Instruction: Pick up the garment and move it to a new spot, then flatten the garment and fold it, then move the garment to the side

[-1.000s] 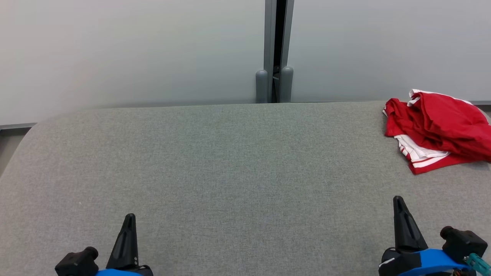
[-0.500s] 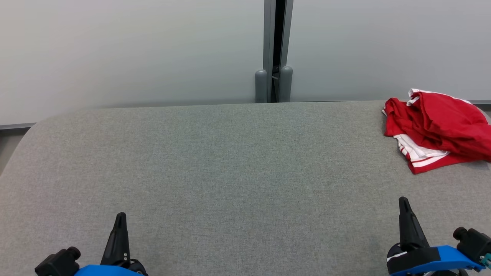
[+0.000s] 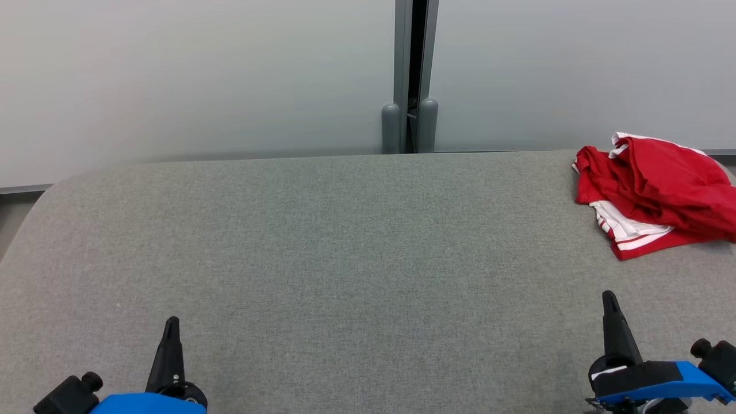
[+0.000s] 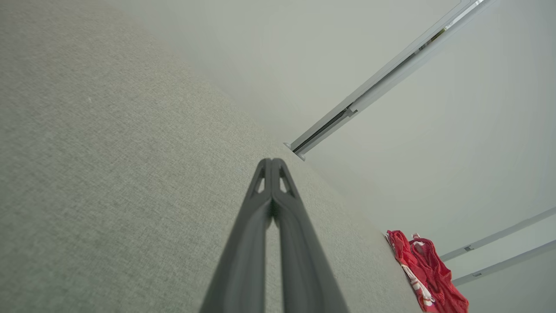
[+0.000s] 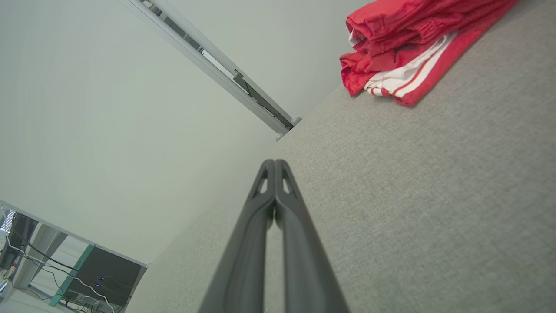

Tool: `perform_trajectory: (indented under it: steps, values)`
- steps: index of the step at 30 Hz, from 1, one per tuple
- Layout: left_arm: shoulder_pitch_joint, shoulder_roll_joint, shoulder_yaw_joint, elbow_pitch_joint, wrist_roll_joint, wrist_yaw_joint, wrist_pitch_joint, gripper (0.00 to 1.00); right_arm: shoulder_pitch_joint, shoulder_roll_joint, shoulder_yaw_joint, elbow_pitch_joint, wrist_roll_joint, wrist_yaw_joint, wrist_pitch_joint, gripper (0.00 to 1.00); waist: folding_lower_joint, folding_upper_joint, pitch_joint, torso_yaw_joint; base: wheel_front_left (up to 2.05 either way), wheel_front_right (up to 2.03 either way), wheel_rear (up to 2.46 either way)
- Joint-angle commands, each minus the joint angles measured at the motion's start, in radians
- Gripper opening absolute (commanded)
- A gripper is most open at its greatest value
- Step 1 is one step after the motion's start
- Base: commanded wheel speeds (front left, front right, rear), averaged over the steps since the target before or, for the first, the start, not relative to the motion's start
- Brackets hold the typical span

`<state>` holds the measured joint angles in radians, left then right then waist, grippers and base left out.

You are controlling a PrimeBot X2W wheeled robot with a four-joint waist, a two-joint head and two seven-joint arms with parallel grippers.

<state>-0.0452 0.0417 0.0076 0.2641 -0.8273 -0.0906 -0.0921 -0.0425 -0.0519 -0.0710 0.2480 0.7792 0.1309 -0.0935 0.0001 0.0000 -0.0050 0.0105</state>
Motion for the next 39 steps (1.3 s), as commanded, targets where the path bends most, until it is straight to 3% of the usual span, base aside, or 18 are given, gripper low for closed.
perform_trajectory:
  steps: [1,39]
  values:
    - [-0.031,0.006,0.010,-0.015,-0.032,-0.005,0.007,0.00,-0.026,0.000,-0.004,-0.013,0.034,0.000,0.008,0.00,-0.0001,0.0000,0.000,0.000,0.00,0.00,0.00]
    - [-0.054,0.009,0.064,-0.018,-0.439,-0.026,0.117,0.00,-0.055,0.001,-0.027,-0.008,0.466,0.000,0.118,0.00,-0.0001,0.0000,0.003,-0.005,0.00,0.00,0.00]
